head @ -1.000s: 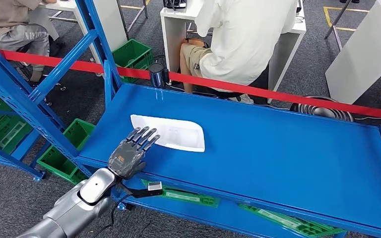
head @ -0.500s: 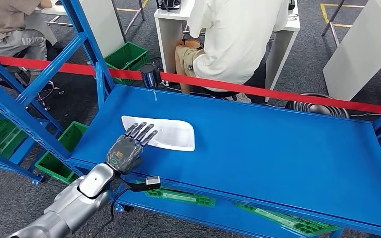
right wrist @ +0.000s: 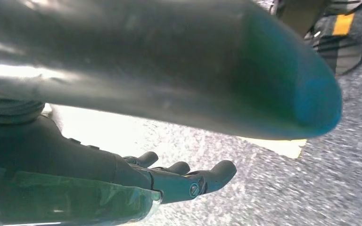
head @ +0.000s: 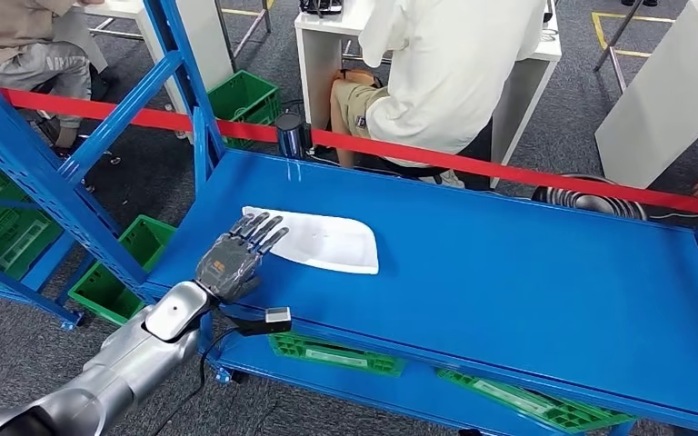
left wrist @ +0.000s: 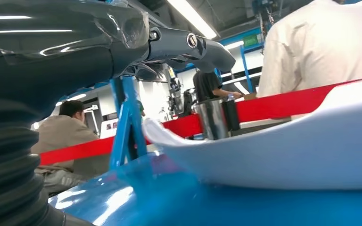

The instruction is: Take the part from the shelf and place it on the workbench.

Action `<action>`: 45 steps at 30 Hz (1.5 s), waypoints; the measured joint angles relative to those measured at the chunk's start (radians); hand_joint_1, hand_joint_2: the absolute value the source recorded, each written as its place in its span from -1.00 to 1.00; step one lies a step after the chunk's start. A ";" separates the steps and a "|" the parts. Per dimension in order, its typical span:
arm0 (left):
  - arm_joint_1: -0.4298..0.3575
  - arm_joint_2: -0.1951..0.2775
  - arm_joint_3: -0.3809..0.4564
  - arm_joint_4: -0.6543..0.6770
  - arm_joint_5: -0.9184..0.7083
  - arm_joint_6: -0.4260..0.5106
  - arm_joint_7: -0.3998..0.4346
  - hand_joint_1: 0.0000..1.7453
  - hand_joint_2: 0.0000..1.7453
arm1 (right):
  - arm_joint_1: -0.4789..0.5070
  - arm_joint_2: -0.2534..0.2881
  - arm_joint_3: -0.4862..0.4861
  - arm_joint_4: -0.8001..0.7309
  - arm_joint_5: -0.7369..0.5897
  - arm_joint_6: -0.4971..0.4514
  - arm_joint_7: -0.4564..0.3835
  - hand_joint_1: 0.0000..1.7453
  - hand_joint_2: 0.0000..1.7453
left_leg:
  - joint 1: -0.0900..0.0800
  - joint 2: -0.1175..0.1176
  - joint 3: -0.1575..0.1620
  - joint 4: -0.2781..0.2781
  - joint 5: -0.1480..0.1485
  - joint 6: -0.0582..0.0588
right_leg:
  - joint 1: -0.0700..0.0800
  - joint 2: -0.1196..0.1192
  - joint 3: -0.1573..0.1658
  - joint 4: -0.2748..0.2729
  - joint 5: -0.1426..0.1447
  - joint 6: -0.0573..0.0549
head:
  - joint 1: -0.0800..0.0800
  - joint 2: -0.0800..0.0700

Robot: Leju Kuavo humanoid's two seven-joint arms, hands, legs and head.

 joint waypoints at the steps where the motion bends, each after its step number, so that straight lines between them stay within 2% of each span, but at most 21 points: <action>1: -0.006 -0.003 0.001 0.005 0.006 -0.006 -0.011 -1.00 1.00 | -0.001 -0.001 0.000 0.000 0.000 0.000 -0.002 -1.00 -1.00 | -0.002 0.000 -0.004 0.007 -0.004 -0.005 | 0.001 -0.001 0.021 -0.041 0.012 -0.004 | 0.000 0.000; 3: -0.014 -0.009 0.005 0.013 0.016 -0.014 -0.026 -1.00 1.00 | 0.002 -0.002 0.000 0.000 -0.001 0.001 -0.005 -1.00 -1.00 | -0.005 0.000 -0.011 0.015 -0.007 -0.012 | 0.005 0.000 0.028 -0.057 0.015 -0.019 | -0.001 0.000; 6: -0.023 -0.014 0.009 0.024 0.024 -0.019 -0.035 -1.00 1.00 | 0.009 -0.003 0.000 0.000 -0.003 0.003 -0.008 -1.00 -1.00 | 0.000 0.000 -0.025 0.038 -0.023 -0.025 | -0.002 0.003 0.026 -0.059 0.020 -0.036 | -0.003 0.000; 7: -0.027 -0.014 0.010 0.027 0.026 -0.020 -0.038 -1.00 1.00 | 0.010 -0.004 0.000 0.000 -0.004 0.004 -0.010 -1.00 -1.00 | 0.002 0.000 -0.043 0.075 -0.046 -0.031 | -0.005 0.003 0.027 -0.060 0.021 -0.041 | -0.004 0.000; 10: -0.035 -0.015 0.012 0.039 0.039 -0.021 -0.051 -1.00 1.00 | 0.014 -0.006 0.001 0.000 -0.004 0.009 -0.016 -1.00 -1.00 | 0.010 0.000 -0.135 0.271 -0.134 -0.047 | -0.003 0.004 0.026 -0.060 0.022 -0.048 | -0.007 0.000; 12: -0.036 -0.016 0.013 0.046 0.045 -0.022 -0.060 -1.00 1.00 | 0.016 -0.006 0.002 0.000 -0.002 0.011 -0.018 -1.00 -1.00 | 0.012 0.000 -0.160 0.316 -0.132 -0.046 | -0.001 0.005 0.026 -0.060 0.021 -0.048 | -0.007 0.000; 13: -0.039 -0.016 0.014 0.049 0.050 -0.022 -0.065 -1.00 1.00 | 0.016 -0.007 0.003 0.000 0.000 0.011 -0.018 -1.00 -1.00 | 0.013 0.000 -0.143 0.278 -0.104 -0.042 | 0.000 0.006 0.027 -0.060 0.021 -0.048 | -0.007 0.000; 15: -0.051 -0.018 0.019 0.053 0.069 -0.022 -0.080 -1.00 1.00 | 0.012 -0.005 0.006 0.000 0.008 0.011 -0.018 -1.00 -1.00 | 0.010 0.000 -0.073 0.134 -0.037 -0.025 | 0.004 0.008 0.029 -0.060 0.022 -0.047 | -0.006 0.000; 17: -0.063 -0.020 0.028 0.055 0.094 -0.022 -0.099 -1.00 1.00 | 0.007 -0.003 0.012 -0.002 0.017 0.013 -0.017 -1.00 -1.00 | 0.002 0.001 -0.025 0.036 -0.010 -0.009 | 0.006 0.008 0.027 -0.061 0.023 -0.044 | -0.005 0.000; 20: -0.067 -0.024 0.040 0.056 0.128 -0.026 -0.128 -1.00 1.00 | 0.001 -0.005 0.022 -0.002 0.029 0.015 -0.012 -1.00 -1.00 | -0.003 0.003 -0.014 0.009 -0.006 0.002 | 0.005 0.007 0.024 -0.065 0.027 -0.030 | -0.005 0.000; 22: -0.070 -0.032 0.047 0.055 0.150 -0.032 -0.145 -1.00 1.00 | -0.003 -0.007 0.027 -0.002 0.034 0.016 -0.008 -1.00 -1.00 | 0.002 0.005 -0.001 -0.015 0.010 0.012 | 0.008 0.006 0.006 -0.028 0.008 -0.030 | -0.003 0.000; 25: -0.069 -0.048 0.055 0.055 0.174 -0.044 -0.161 -1.00 1.00 | -0.010 -0.010 0.030 -0.002 0.039 0.016 -0.004 -1.00 -1.00 | 0.002 0.005 0.001 -0.024 0.019 0.019 | 0.007 0.005 -0.080 0.154 -0.068 -0.039 | 0.001 0.000; 27: -0.064 -0.055 0.057 0.055 0.180 -0.050 -0.166 -1.00 1.00 | -0.011 -0.013 0.030 -0.002 0.039 0.016 -0.002 -1.00 -1.00 | 0.000 0.005 0.000 -0.022 0.019 0.018 | 0.005 0.004 -0.110 0.214 -0.081 -0.028 | 0.001 0.000; 28: -0.063 -0.057 0.058 0.055 0.182 -0.052 -0.167 -1.00 1.00 | -0.012 -0.014 0.030 -0.002 0.039 0.016 -0.002 -1.00 -1.00 | 0.000 0.004 0.000 -0.020 0.018 0.016 | 0.003 0.004 -0.094 0.182 -0.064 -0.017 | 0.001 0.000; 30: -0.063 -0.061 0.059 0.055 0.188 -0.054 -0.168 -1.00 1.00 | -0.014 -0.015 0.030 -0.002 0.039 0.016 -0.002 -1.00 -1.00 | 0.000 0.004 -0.002 -0.009 0.012 0.008 | -0.002 0.000 -0.024 0.041 -0.011 0.001 | 0.001 0.000; 32: -0.064 -0.064 0.061 0.055 0.194 -0.055 -0.168 -1.00 1.00 | -0.016 -0.015 0.030 -0.002 0.039 0.016 -0.002 -1.00 -1.00 | -0.004 0.003 -0.010 0.007 0.004 -0.003 | -0.002 -0.001 0.021 -0.051 0.018 -0.004 | 0.000 0.000; 35: -0.066 -0.066 0.065 0.055 0.204 -0.059 -0.169 -1.00 1.00 | -0.016 -0.014 0.030 -0.002 0.035 0.016 -0.003 -1.00 -1.00 | -0.005 0.003 -0.019 0.015 0.000 -0.014 | 0.000 0.001 0.024 -0.059 0.023 -0.026 | -0.001 0.000; 37: -0.069 -0.065 0.067 0.055 0.211 -0.062 -0.169 -1.00 1.00 | -0.016 -0.014 0.030 -0.002 0.032 0.016 -0.005 -1.00 -1.00 | 0.000 0.002 -0.035 0.048 -0.024 -0.024 | -0.005 0.002 0.024 -0.061 0.026 -0.037 | -0.003 0.000; 41: -0.075 -0.065 0.068 0.056 0.217 -0.079 -0.169 -1.00 1.00 | -0.016 -0.016 0.030 -0.002 0.029 0.016 -0.008 -1.00 -1.00 | 0.010 0.001 -0.144 0.285 -0.133 -0.044 | -0.005 0.003 0.022 -0.061 0.028 -0.046 | -0.006 0.000; 43: -0.076 -0.065 0.068 0.058 0.222 -0.103 -0.168 -1.00 1.00 | -0.016 -0.017 0.030 -0.002 0.029 0.016 -0.008 -1.00 -1.00 | 0.012 0.001 -0.147 0.292 -0.116 -0.041 | -0.003 0.004 0.023 -0.061 0.028 -0.046 | -0.006 0.000; 45: -0.082 -0.065 0.068 0.059 0.228 -0.123 -0.167 -1.00 1.00 | -0.017 -0.016 0.030 -0.002 0.029 0.016 -0.010 -1.00 -1.00 | 0.011 0.000 -0.080 0.159 -0.051 -0.028 | 0.000 0.005 0.026 -0.062 0.028 -0.046 | -0.006 0.000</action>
